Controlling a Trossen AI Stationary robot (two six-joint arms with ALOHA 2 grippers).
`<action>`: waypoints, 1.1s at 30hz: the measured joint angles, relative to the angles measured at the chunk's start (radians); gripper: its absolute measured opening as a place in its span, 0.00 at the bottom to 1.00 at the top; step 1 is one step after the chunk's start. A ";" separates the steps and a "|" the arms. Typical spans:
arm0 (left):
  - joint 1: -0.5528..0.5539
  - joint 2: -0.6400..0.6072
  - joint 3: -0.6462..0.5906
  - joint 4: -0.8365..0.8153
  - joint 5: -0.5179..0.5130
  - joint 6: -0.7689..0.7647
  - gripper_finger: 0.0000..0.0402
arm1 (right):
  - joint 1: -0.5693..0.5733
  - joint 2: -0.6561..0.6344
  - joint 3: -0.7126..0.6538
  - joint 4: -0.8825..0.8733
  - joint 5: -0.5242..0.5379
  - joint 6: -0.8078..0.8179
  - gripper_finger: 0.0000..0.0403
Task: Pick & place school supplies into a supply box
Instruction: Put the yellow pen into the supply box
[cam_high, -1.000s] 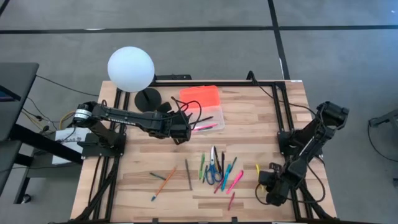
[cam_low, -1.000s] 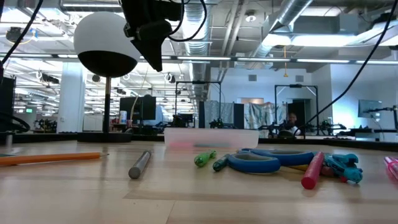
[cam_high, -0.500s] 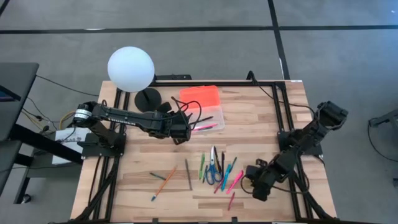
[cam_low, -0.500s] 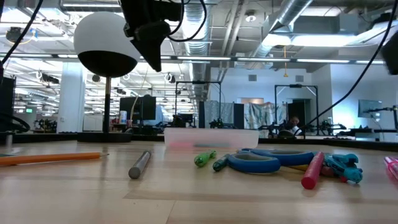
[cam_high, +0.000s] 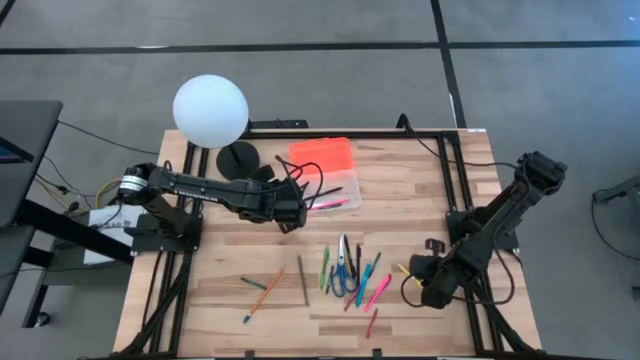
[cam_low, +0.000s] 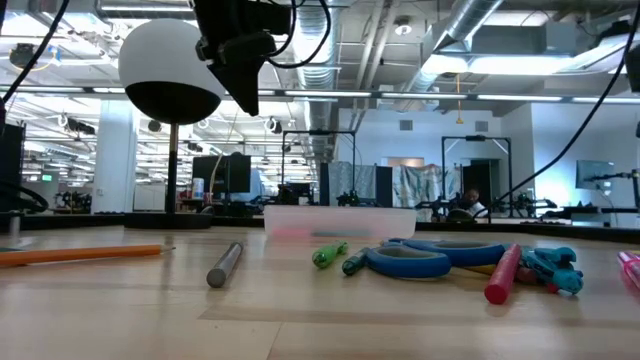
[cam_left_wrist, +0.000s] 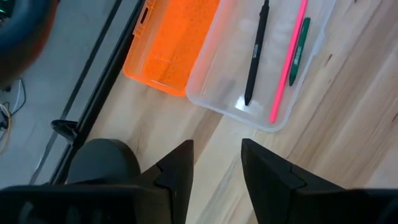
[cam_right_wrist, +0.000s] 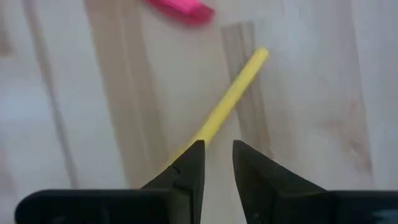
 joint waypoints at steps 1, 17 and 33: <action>0.000 0.000 0.000 0.008 0.000 -0.004 0.32 | 0.000 0.009 0.000 0.001 0.000 0.000 0.18; -0.010 0.000 0.000 0.031 0.000 -0.019 0.32 | -0.017 0.134 -0.001 0.085 -0.002 0.132 0.18; -0.010 0.000 0.000 0.032 -0.001 -0.014 0.32 | -0.022 0.159 -0.006 0.108 -0.050 0.132 0.24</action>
